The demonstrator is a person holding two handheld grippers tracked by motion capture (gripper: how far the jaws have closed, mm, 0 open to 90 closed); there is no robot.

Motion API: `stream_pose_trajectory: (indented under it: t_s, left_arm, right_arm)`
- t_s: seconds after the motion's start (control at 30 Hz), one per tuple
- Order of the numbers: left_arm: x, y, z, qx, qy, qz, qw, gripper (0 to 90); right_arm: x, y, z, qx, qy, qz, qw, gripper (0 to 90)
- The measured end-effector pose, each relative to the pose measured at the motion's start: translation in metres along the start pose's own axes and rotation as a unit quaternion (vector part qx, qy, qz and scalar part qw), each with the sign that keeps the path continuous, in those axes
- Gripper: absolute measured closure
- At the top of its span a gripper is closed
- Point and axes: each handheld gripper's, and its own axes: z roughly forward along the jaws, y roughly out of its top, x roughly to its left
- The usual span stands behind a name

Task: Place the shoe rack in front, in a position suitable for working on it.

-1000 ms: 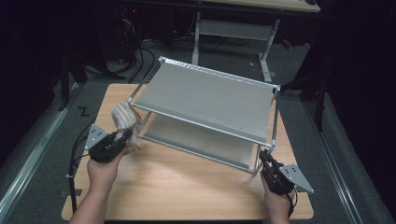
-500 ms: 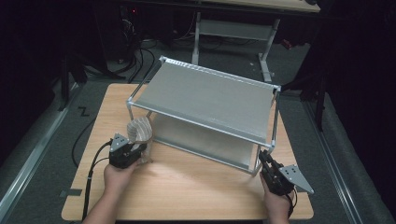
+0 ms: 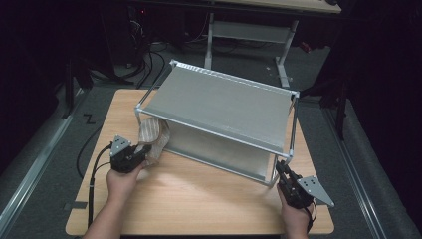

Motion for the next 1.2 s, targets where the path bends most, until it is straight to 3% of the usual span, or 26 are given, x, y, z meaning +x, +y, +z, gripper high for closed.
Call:
stream_pose_trajectory:
  t_s: [0.13,0.23,0.6,0.7,0.87,1.2]
  left_arm:
    - [0.006,0.007,0.006,-0.007,0.009,-0.010,0.9999,74.2]
    - [0.006,0.012,0.011,-0.008,0.012,-0.003,0.9999,74.2]
    - [0.010,0.017,0.035,-0.003,0.002,-0.013,0.9999,74.2]
    - [0.008,0.015,0.037,0.000,-0.004,-0.008,1.0000,74.3]
    - [0.002,0.009,0.029,0.000,-0.017,0.004,0.9998,74.2]
    - [0.003,-0.005,-0.001,-0.016,-0.015,-0.006,0.9997,73.9]
  right_arm:
    - [0.000,0.000,0.000,0.000,-0.002,-0.001,1.0000,79.6]
    - [0.001,0.000,-0.002,0.003,-0.003,-0.003,1.0000,79.7]
    - [-0.006,-0.002,-0.027,0.004,-0.011,-0.008,0.9999,79.9]
    - [-0.003,-0.003,-0.034,0.004,-0.008,-0.004,0.9999,79.8]
    - [0.006,-0.003,-0.033,0.005,0.007,-0.011,0.9999,79.8]
    - [0.020,-0.002,-0.023,0.008,0.044,-0.015,0.9989,79.9]
